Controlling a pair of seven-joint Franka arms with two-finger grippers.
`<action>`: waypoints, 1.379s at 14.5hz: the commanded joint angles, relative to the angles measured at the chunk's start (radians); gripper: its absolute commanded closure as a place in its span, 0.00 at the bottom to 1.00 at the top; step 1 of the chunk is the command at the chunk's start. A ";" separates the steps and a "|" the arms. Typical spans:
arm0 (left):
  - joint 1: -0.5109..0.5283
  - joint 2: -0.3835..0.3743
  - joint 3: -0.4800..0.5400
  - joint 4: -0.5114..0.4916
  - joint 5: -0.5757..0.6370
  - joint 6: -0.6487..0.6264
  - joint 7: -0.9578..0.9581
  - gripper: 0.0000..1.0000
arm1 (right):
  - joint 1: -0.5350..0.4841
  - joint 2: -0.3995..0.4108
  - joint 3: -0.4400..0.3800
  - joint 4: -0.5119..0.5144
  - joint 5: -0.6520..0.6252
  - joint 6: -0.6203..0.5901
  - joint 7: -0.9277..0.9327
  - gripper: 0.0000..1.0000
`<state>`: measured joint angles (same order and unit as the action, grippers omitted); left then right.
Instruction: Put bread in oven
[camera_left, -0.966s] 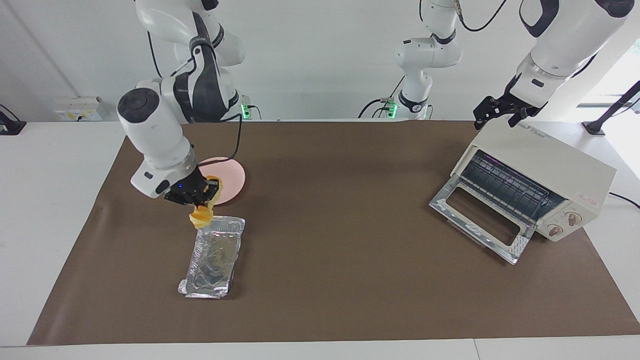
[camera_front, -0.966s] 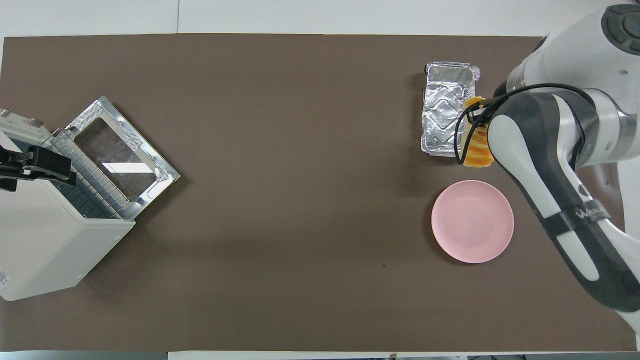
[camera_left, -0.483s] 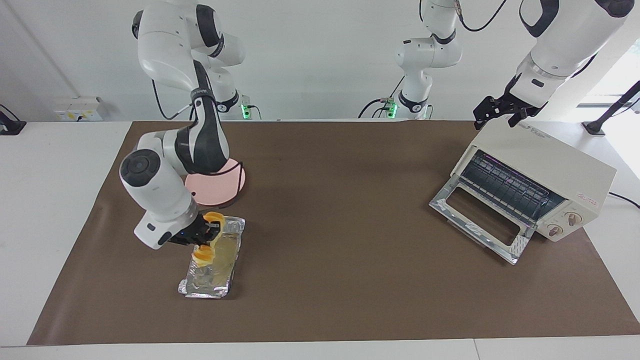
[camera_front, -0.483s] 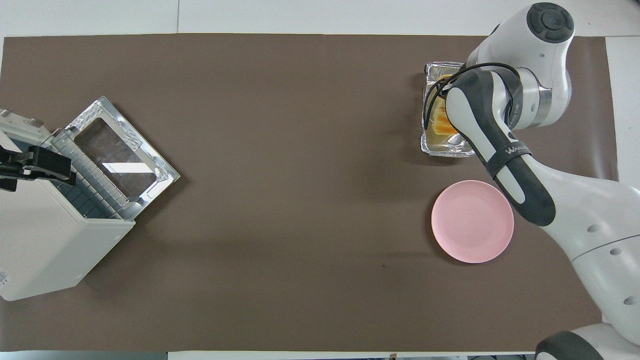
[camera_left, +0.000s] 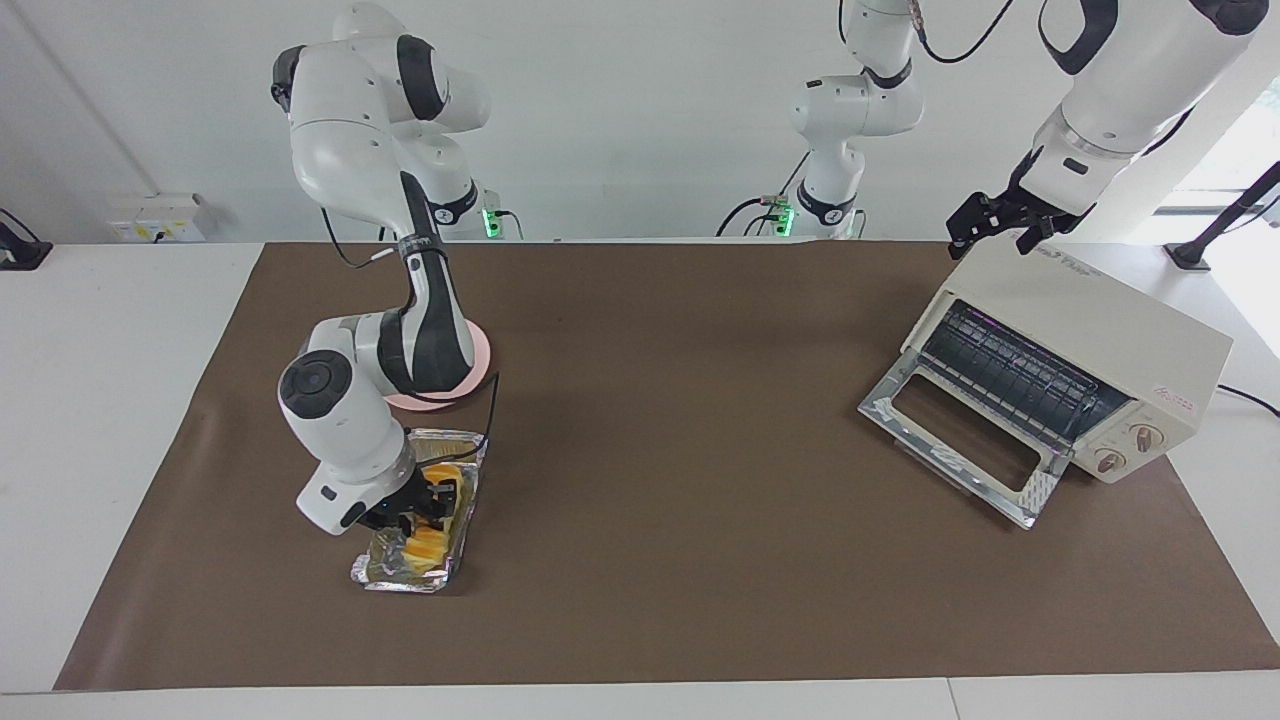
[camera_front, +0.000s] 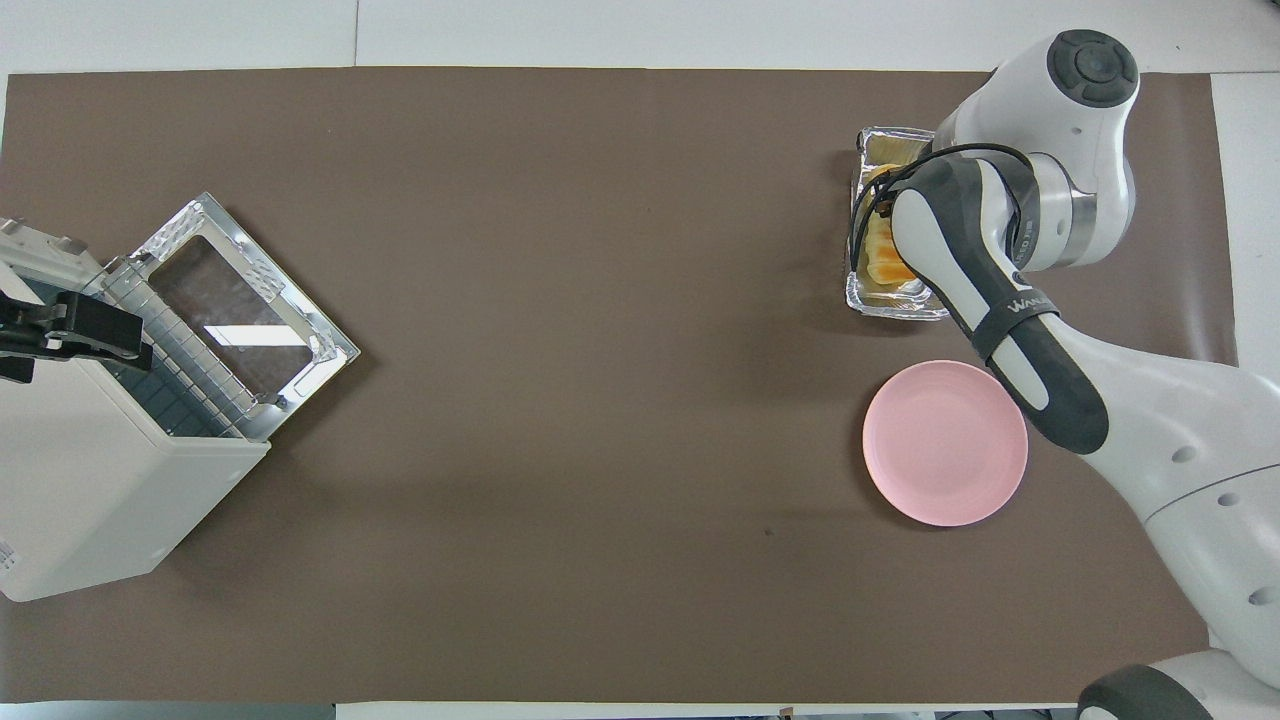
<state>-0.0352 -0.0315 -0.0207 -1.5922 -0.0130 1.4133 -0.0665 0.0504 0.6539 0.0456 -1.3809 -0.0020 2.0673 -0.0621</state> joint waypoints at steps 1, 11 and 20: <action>-0.002 -0.027 0.005 -0.031 -0.009 0.012 0.004 0.00 | -0.021 0.000 0.004 0.092 -0.013 -0.107 0.007 0.00; -0.002 -0.027 0.005 -0.031 -0.009 0.012 0.004 0.00 | -0.092 -0.066 0.004 -0.202 -0.015 0.212 -0.113 0.76; -0.002 -0.027 0.005 -0.031 -0.009 0.012 0.004 0.00 | -0.006 -0.065 0.005 0.059 -0.004 -0.190 -0.005 1.00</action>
<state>-0.0352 -0.0315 -0.0207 -1.5922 -0.0130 1.4133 -0.0665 -0.0022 0.5935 0.0475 -1.4365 -0.0060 2.0366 -0.1420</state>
